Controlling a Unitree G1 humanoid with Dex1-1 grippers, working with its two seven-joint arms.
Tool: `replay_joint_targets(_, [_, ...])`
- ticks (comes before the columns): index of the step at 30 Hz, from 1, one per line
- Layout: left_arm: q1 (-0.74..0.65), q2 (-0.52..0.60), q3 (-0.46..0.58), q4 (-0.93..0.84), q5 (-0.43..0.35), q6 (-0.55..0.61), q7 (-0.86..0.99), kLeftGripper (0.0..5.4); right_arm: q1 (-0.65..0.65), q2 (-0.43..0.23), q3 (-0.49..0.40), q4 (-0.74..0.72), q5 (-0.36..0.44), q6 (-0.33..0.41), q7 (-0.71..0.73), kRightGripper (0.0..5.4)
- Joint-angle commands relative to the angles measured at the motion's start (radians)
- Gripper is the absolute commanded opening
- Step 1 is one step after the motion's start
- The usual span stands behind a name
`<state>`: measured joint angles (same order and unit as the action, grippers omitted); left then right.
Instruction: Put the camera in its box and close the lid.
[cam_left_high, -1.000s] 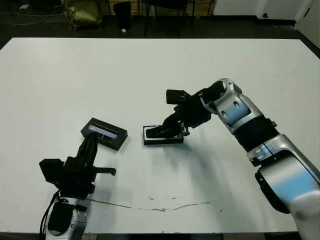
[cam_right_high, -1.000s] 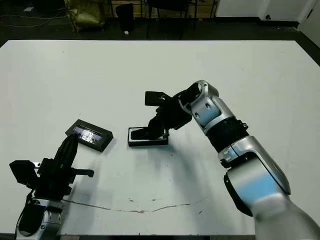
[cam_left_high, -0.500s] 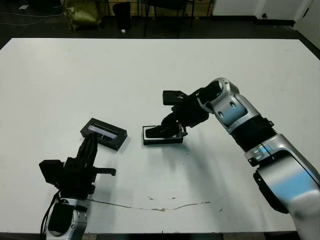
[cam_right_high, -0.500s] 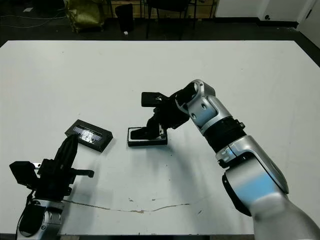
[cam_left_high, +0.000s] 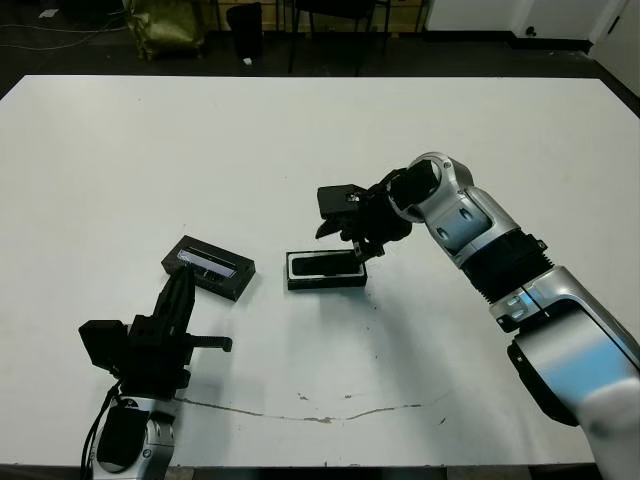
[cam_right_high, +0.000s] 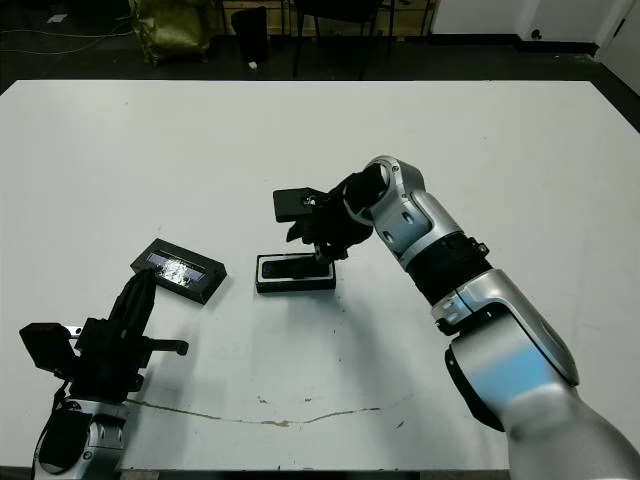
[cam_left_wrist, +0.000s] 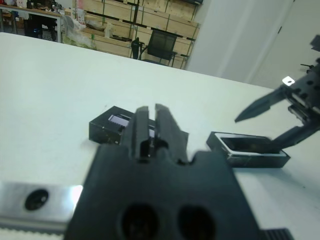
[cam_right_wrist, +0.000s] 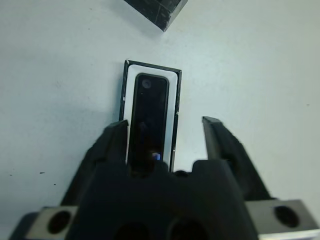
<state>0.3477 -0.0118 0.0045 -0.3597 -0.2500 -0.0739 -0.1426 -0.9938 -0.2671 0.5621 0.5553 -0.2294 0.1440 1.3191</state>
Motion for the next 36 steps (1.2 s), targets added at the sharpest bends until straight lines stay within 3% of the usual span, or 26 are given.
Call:
replay_joint_targets(1, [0.008,0.004,-0.002,0.011,0.011,0.011,0.004,0.00,0.005,-0.004,-0.006,0.026,0.002,0.005,0.002,3.82])
replay_joint_targets(8, [0.003,0.000,-0.001,0.018,0.005,0.011,0.002,0.00,0.004,-0.007,-0.021,0.031,0.011,-0.011,0.007,5.33])
replay_joint_targets(17, [0.009,0.006,-0.002,0.005,0.018,0.018,0.009,0.00,-0.019,-0.024,-0.131,-0.025,0.102,0.144,0.011,5.39])
replay_joint_targets(23, [0.011,0.000,-0.002,0.006,0.010,0.016,0.005,0.00,0.046,-0.087,-0.314,-0.169,0.252,0.200,-0.044,5.39])
replay_joint_targets(26, [0.013,-0.002,-0.001,0.003,0.003,0.020,0.004,0.00,0.140,-0.104,-0.450,-0.301,0.352,0.284,-0.147,5.39])
replay_joint_targets(30, [0.013,0.015,0.005,0.008,0.026,-0.002,-0.002,0.00,0.377,-0.098,-0.597,-0.593,0.422,0.327,-0.365,4.78])
replay_joint_targets(36, [-0.018,0.103,0.047,-0.053,0.042,0.041,-0.035,0.00,0.747,-0.057,-0.692,-0.867,0.431,0.228,-0.604,3.43])
